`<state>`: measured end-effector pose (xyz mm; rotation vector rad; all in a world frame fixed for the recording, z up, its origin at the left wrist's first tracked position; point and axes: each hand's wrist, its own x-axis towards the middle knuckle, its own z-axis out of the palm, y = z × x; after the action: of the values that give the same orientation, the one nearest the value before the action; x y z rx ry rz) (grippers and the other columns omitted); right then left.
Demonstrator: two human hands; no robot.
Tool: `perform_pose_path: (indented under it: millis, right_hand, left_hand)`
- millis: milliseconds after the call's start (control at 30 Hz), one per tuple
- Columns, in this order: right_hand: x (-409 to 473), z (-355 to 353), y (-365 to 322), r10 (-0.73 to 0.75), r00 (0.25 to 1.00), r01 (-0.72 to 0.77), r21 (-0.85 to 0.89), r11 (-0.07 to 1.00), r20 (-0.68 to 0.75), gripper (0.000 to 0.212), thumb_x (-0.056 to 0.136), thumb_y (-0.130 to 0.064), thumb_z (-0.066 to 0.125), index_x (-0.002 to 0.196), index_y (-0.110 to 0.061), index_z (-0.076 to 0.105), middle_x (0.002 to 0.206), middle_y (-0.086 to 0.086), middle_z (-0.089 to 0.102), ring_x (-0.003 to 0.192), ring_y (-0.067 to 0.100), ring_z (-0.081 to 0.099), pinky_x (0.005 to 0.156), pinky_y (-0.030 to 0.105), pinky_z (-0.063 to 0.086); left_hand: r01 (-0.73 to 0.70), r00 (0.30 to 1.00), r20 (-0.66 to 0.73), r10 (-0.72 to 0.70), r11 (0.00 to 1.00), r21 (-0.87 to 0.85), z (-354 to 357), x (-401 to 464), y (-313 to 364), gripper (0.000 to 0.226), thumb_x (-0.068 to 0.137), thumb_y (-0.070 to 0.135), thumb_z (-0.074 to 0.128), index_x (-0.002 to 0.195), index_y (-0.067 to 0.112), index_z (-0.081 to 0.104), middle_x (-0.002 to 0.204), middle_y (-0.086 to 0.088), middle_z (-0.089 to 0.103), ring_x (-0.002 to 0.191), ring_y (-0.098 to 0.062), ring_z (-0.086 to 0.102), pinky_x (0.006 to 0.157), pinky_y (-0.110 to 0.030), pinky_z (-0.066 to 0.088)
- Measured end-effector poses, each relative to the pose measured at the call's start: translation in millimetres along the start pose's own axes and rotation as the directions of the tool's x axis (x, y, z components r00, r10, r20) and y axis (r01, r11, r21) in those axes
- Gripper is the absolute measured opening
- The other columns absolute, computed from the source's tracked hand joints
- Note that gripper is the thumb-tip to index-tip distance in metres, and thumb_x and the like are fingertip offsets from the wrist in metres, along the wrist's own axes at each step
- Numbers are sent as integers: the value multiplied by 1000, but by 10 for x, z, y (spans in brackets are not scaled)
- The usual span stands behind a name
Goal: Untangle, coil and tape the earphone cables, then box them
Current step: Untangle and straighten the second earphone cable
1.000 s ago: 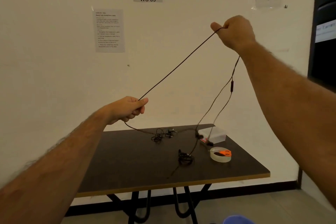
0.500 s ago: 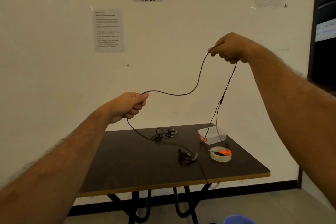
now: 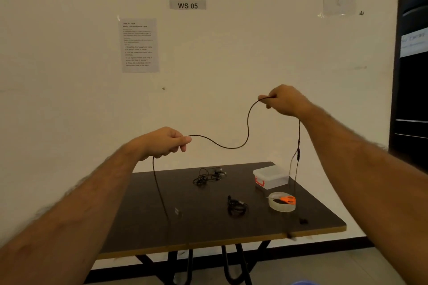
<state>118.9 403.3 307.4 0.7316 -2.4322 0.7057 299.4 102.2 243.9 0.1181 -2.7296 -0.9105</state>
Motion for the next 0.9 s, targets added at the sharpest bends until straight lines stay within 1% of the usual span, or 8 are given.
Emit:
perform_pose_path:
  millis: [233, 333, 433, 500, 600, 700, 767, 900]
  right_hand:
    - [-103, 408, -489, -159, 913, 19, 351, 936, 375, 16, 91, -18, 70, 103, -8, 68, 68, 8, 59, 53, 18, 54, 53, 30, 52]
    - [-164, 369, -611, -180, 678, -130, 358, 925, 713, 37, 87, -10, 72, 122, -14, 60, 79, 11, 66, 61, 20, 65, 71, 41, 60]
    - [-245, 357, -632, -168, 482, -148, 269, 952, 860, 66, 80, -26, 79, 138, -22, 47, 116, 15, 68, 102, 30, 69, 96, 54, 50]
    - [-306, 361, -661, -145, 534, -32, 191, 981, 833, 80, 74, -44, 80, 142, -27, 43, 144, 10, 51, 133, 31, 48, 110, 57, 36]
    - [-364, 329, -721, -291, 636, -60, 422, 905, 714, 64, 80, -38, 75, 137, -28, 46, 144, 6, 51, 135, 26, 46, 110, 51, 36]
    - [-440, 344, -795, -455, 650, -77, 649, 757, 609, 51, 89, -22, 68, 136, -21, 47, 105, 6, 72, 99, 21, 70, 99, 46, 49]
    - [-503, 385, -832, -467, 699, -33, 677, 735, 541, 45, 91, -18, 67, 132, -15, 51, 65, -1, 60, 60, 13, 58, 72, 37, 57]
    - [-573, 435, -688, -341, 892, 87, 628, 773, 296, 14, 88, -15, 72, 98, -5, 70, 48, -7, 42, 45, 8, 30, 46, 26, 27]
  left_hand:
    - [-116, 993, -34, 114, 990, -83, 116, 22, 477, 38, 103, 42, 44, 89, 15, 66, 65, 5, 42, 49, -6, 29, 45, -20, 24]
    - [-130, 991, -33, 128, 990, -62, 108, 20, 605, 36, 102, 42, 47, 89, 16, 67, 64, 6, 44, 48, -6, 30, 45, -20, 25]
    - [-129, 991, -25, 128, 990, -63, 78, -4, 660, 34, 101, 41, 49, 89, 16, 68, 63, 6, 44, 50, -7, 29, 46, -20, 24]
    - [-127, 992, -11, 127, 991, -44, 94, -16, 693, 33, 101, 41, 49, 87, 17, 68, 65, 6, 44, 51, -8, 30, 45, -19, 24]
    - [-106, 994, -15, 106, 993, 53, 181, 9, 738, 33, 102, 40, 48, 83, 18, 65, 69, 4, 48, 54, -9, 31, 44, -18, 26]
    - [-109, 994, 17, 109, 994, -9, 261, 11, 763, 36, 103, 39, 46, 78, 17, 58, 65, 5, 46, 50, -7, 28, 45, -19, 23]
    - [-116, 992, 49, 120, 990, -82, 269, -20, 764, 35, 103, 41, 45, 77, 19, 56, 61, 7, 41, 50, -8, 24, 46, -20, 20]
    - [-67, 994, 62, 87, 960, -272, 302, -135, 569, 35, 103, 43, 44, 85, 16, 58, 59, 7, 34, 48, -7, 21, 42, -18, 18]
